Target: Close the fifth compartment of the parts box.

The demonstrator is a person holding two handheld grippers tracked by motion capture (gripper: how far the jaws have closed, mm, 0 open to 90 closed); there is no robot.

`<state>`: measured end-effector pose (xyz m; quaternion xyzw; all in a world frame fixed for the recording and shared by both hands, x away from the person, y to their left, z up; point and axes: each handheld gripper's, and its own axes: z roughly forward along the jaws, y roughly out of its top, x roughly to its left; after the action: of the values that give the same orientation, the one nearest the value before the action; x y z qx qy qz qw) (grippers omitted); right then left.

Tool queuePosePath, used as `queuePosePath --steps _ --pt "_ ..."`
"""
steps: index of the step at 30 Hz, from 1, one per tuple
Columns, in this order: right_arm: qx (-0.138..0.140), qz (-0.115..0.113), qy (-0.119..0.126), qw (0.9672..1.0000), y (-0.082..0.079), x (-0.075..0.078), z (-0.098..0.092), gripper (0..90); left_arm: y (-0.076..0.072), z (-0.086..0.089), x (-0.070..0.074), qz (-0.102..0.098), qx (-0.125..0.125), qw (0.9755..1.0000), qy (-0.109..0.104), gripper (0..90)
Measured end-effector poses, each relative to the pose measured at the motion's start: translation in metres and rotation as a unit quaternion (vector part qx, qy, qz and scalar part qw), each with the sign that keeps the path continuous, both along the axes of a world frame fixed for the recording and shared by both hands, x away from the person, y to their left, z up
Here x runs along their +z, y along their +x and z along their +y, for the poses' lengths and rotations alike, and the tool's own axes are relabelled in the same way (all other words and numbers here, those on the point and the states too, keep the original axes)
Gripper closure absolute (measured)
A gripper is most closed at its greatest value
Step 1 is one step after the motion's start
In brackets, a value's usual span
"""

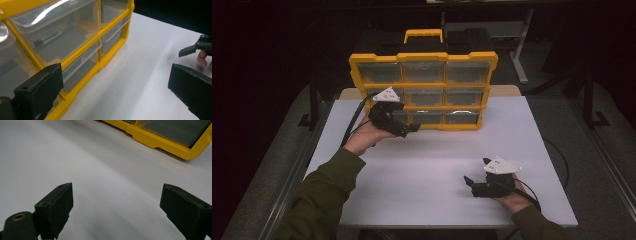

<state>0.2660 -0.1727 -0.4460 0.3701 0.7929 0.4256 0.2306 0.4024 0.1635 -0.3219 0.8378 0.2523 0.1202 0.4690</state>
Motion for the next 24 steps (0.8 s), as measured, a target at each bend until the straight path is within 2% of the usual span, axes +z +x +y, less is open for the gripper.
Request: queuePosePath --steps 4,11,24 --pt "0.001 -0.001 -0.002 1.0000 0.000 0.000 0.000 10.6 -0.008 0.006 -0.005 -0.005 0.001 1.0000 0.003 0.0" --pt "0.001 -0.001 -0.001 1.0000 0.000 0.000 0.000 10.6 -0.023 0.016 -0.018 -0.002 0.006 1.0000 -0.002 0.0" --pt "0.005 -0.008 -0.007 0.9999 0.001 0.000 -0.001 10.6 -0.052 0.035 -0.042 -0.018 0.009 0.9998 0.003 0.0"
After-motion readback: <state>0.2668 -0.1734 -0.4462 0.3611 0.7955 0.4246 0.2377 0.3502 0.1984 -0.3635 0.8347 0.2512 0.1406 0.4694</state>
